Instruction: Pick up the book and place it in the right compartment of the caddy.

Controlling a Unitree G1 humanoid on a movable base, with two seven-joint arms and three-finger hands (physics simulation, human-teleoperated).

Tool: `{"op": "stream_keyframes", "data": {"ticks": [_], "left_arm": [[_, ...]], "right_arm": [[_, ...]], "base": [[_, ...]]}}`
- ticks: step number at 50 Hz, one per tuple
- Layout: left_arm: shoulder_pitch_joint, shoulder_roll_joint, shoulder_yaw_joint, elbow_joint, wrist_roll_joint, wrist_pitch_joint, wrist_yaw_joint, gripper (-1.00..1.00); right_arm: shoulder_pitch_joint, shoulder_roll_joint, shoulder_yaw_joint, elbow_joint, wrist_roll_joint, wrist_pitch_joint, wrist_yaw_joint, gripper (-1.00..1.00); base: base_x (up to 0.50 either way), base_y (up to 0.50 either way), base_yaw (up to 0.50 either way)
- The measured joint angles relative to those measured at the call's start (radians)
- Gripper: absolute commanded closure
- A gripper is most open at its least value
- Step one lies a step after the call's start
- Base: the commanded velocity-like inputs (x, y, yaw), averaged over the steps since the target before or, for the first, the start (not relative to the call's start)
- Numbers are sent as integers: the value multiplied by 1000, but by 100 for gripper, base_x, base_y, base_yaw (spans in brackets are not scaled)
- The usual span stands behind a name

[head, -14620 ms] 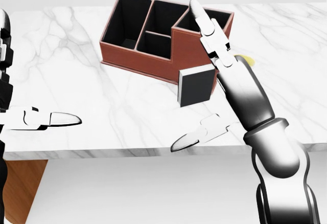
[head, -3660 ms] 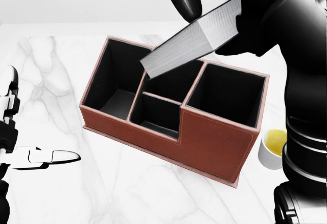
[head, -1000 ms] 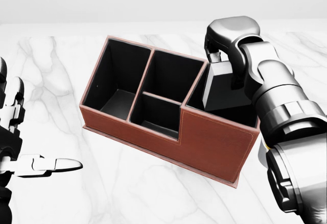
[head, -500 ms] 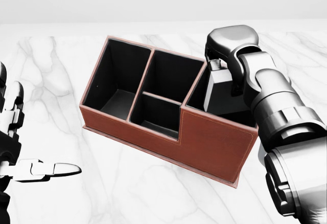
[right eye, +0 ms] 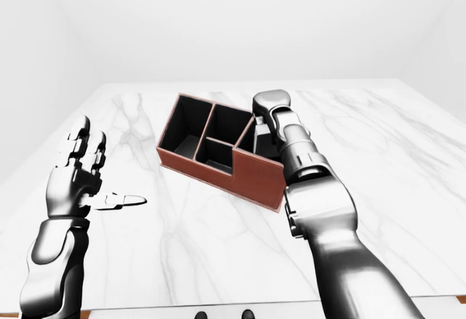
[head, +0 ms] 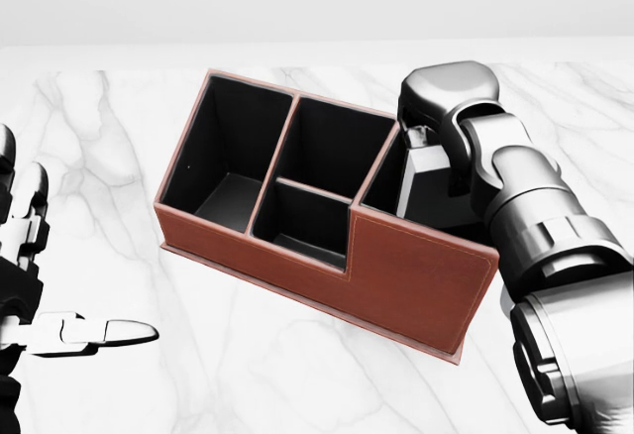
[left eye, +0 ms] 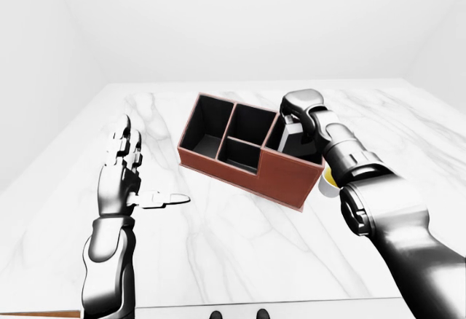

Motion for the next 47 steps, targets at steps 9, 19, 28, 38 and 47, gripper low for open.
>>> {"op": "stream_keyframes", "data": {"ticks": [9, 19, 28, 38, 47], "left_arm": [[1, -1, -2, -1, 1, 0, -1, -100], [4, -3, -5, -11, 4, 0, -2, -100], [7, -5, -6, -24, 6, 0, -2, -100], [9, -7, -5, -36, 7, 0, -3, -100], [9, -8, -6, -43, 8, 0, -2, -100]], "right_arm": [[-1, -1, 1, -2, -12, 0, -12, -100], [-11, -5, 2, -10, -27, 0, -31, -100], [-25, -10, 1, -17, -32, 0, -34, -100], [-37, -16, 0, -23, -31, 0, -28, -100], [-53, -24, 0, -32, -23, 0, -13, -100]], "base": [[0, 0, 0], [0, 0, 0], [0, 0, 0], [0, 0, 0], [0, 0, 0]]}}
